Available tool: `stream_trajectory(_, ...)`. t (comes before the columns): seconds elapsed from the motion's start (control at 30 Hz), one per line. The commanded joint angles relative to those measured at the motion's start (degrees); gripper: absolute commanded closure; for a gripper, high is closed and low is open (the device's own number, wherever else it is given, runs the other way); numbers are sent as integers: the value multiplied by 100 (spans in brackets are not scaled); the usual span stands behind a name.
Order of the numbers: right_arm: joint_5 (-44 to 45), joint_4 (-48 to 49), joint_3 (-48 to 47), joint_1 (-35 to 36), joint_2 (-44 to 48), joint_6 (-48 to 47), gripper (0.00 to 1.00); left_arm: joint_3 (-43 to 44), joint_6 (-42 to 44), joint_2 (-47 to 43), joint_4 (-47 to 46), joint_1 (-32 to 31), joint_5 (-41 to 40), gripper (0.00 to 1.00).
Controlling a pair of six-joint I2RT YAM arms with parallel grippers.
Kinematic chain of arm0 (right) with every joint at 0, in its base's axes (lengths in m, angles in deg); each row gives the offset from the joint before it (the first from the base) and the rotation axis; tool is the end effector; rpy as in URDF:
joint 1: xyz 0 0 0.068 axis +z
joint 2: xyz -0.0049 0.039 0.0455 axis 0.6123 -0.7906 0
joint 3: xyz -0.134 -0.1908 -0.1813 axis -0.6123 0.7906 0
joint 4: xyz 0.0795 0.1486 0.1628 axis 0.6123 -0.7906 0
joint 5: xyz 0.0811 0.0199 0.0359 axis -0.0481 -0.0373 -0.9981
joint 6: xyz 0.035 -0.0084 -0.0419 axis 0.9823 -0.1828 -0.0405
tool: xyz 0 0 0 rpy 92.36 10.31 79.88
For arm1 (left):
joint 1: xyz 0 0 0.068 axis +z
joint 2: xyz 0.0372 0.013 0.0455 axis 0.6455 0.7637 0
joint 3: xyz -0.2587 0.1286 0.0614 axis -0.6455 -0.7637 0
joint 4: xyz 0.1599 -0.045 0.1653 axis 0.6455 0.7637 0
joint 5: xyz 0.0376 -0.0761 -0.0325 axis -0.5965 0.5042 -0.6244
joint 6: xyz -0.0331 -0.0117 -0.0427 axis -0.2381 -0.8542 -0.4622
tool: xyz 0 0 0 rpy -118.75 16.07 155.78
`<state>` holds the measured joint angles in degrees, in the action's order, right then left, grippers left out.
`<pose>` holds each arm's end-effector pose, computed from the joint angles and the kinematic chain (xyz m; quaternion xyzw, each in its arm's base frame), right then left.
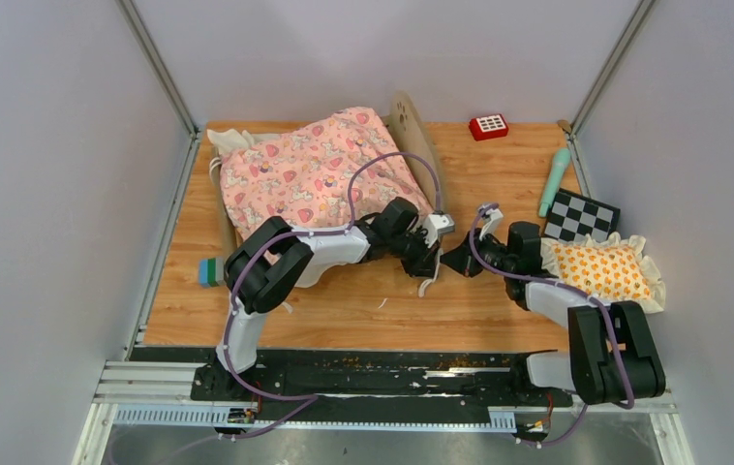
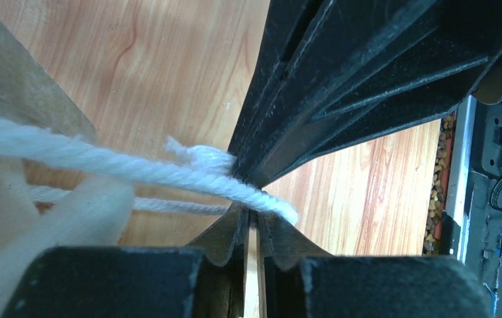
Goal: Set up the pet bed
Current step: Tie the ropes to the bed frame.
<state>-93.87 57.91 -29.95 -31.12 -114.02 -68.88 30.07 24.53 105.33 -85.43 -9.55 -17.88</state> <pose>0.2056 0.0509 0.2050 -0.1475 0.8070 0.4107 0.3979 0.2614 -0.3426 0.1949 0.4667 0.7410 -0.4237 0.2313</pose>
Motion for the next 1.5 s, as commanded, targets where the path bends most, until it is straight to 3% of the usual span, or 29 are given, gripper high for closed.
stream_trajectory(0.0,753,-293,-109,23,340,236,100,204,71,12,-86,-40,-104,85)
stream_trajectory(0.27,1833,-906,-62,22,849,484,100,197,-53,-31,-102,-43,-349,69)
stream_trajectory(0.37,2113,-1040,-40,24,997,509,100,166,-83,-69,-103,-43,-411,52)
stream_trajectory(0.47,2180,-1071,-26,25,1030,505,100,121,-86,-133,-120,-40,-486,47)
stream_trajectory(0.53,2157,-1076,-30,31,1001,507,100,100,-94,-166,-115,-41,-558,31)
stream_trajectory(0.57,2143,-1076,-27,29,976,505,100,94,-101,-174,-120,-43,-623,29)
stream_trajectory(0.67,2093,-1076,-27,31,942,500,100,45,-147,-230,-163,-43,-836,29)
stream_trajectory(0.77,2109,-1086,-22,31,963,496,100,-74,-218,-319,-307,-22,-1042,37)
stream_trajectory(1.03,2102,-1095,-43,31,962,495,100,-183,-304,-392,-417,43,-901,83)
stream_trajectory(1.1,2102,-1103,-47,31,965,491,100,-196,-346,-400,-427,61,-835,88)
stream_trajectory(1.2,2110,-1109,-37,31,985,487,100,-279,-411,-465,-506,80,-867,85)
stream_trajectory(1.3,2127,-1135,-47,33,1010,462,100,-381,-448,-579,-577,80,-1025,69)
stream_trajectory(1.47,2120,-1151,-58,31,1021,463,100,-492,-455,-736,-561,88,-1183,58)
